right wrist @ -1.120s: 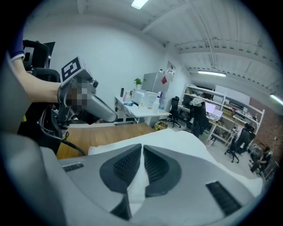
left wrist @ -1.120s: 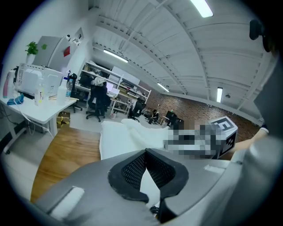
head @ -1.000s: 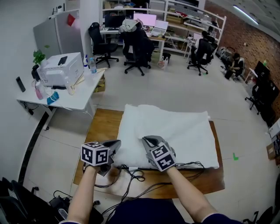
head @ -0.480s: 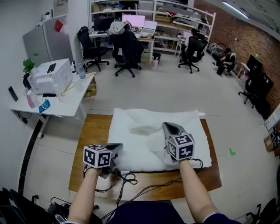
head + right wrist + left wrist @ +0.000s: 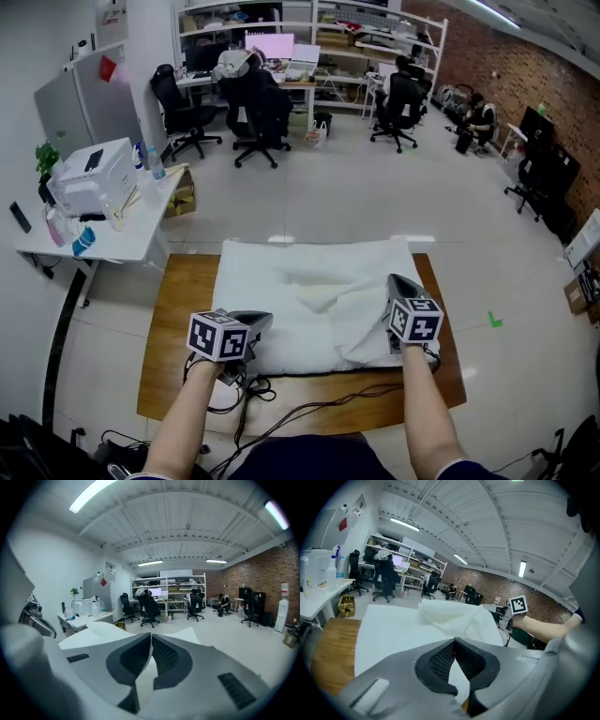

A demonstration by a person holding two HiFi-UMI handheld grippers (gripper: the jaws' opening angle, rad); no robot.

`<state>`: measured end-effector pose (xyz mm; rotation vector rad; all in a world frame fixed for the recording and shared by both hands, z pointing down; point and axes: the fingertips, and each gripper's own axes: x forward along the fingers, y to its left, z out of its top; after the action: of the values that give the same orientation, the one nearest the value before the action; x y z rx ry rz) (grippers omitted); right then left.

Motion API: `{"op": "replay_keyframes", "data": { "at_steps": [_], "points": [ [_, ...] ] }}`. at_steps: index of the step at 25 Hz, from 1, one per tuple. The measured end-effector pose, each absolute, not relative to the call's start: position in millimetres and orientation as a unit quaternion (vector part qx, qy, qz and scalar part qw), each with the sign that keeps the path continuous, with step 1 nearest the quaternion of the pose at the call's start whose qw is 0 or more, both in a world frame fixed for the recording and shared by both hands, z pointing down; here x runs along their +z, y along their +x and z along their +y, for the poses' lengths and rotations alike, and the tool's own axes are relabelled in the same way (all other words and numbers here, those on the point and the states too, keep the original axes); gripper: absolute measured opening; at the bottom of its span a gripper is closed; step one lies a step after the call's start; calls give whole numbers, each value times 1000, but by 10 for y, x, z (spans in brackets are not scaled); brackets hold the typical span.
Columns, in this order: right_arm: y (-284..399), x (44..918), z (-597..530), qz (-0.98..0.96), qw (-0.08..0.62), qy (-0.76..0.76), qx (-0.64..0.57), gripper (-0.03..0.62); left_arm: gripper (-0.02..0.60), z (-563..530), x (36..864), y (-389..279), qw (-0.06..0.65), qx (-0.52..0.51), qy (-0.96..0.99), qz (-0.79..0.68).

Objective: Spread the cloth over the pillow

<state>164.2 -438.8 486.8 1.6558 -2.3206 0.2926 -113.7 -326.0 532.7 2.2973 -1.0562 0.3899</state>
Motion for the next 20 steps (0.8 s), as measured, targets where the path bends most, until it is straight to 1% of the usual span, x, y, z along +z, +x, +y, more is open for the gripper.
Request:
{"op": "replay_keyframes", "data": {
  "at_steps": [5,13,16,20],
  "points": [
    [2057,5184,-4380,-777,179,593,113,15,2,-3389,5446,-746,281,180,858,-390],
    [2263,5427,-4318,-774,206,586,125,15,3,-3626,5671,-293,293,199,843,-405],
    [2254,5459,-4329,-776,214,580,124,15,40,-3710,5705,-187,300,189,842,-406],
    [2245,5503,-4317,-779,222,573,127,29,146,-3813,5768,-83,298,189,838,-417]
  ]
}}
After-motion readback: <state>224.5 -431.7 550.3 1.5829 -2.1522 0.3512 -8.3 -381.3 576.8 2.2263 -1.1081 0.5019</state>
